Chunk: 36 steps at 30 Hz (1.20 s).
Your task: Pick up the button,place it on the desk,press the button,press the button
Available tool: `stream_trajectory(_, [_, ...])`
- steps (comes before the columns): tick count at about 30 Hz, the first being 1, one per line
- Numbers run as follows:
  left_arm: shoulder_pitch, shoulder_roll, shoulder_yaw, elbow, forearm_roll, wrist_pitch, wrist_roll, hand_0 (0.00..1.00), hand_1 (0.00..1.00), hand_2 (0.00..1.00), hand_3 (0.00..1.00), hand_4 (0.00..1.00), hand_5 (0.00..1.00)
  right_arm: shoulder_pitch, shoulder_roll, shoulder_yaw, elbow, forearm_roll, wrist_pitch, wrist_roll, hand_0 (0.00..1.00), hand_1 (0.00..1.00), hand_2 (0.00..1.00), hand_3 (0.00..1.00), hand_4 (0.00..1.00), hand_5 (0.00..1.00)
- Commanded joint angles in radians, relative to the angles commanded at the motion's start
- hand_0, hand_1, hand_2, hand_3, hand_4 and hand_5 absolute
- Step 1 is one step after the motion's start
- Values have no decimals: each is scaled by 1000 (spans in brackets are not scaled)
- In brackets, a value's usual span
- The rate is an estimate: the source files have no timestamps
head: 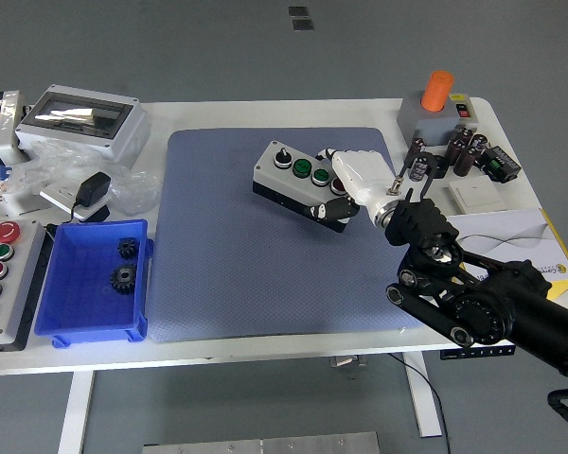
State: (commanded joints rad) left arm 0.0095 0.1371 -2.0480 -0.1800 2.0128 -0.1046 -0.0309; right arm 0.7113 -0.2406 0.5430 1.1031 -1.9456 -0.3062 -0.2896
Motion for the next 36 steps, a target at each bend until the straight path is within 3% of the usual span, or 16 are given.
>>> stream_trajectory(4, [2,0,2,0,-5,1,-1,738,744,596,596,566,163,-9,-62,4,89,5,47,1,131,312,325,349,612,50])
stream_trajectory(10, [5,-2,2,0,-5,1,-1,738,744,596,596,571,168,-18,-115,-40,193,-8,76,109,131,314,316,345,578,46])
stream_trajectory(15, [6,-3,1,0,-5,1,-2,738,744,596,596,571,168,-26,-116,-125,193,-32,56,204,131,314,316,345,578,46])
stream_trajectory(19, [7,-4,1,0,-5,1,-2,738,744,597,596,573,173,-31,-111,-170,187,-43,41,227,149,320,326,348,571,51])
stream_trajectory(21, [7,-4,2,0,-5,0,-2,738,744,597,596,573,173,-33,-105,-177,176,-47,40,225,149,320,326,348,571,51])
stream_trajectory(22, [7,-4,2,0,-5,0,-3,738,744,597,597,579,182,-35,-102,-178,170,-49,40,224,251,388,353,365,561,35])
stream_trajectory(27, [7,-4,3,0,-6,-1,-3,738,744,597,597,579,182,-41,-88,-176,132,-63,42,221,251,388,353,365,561,35])
stream_trajectory(28, [7,-4,3,0,-6,-1,-3,738,744,598,597,580,186,-42,-86,-176,129,-65,45,219,281,433,374,384,565,38])
stream_trajectory(36, [9,-3,4,0,-5,-2,-3,738,744,599,597,581,189,-47,-79,-168,121,-89,100,194,292,450,406,401,560,46])
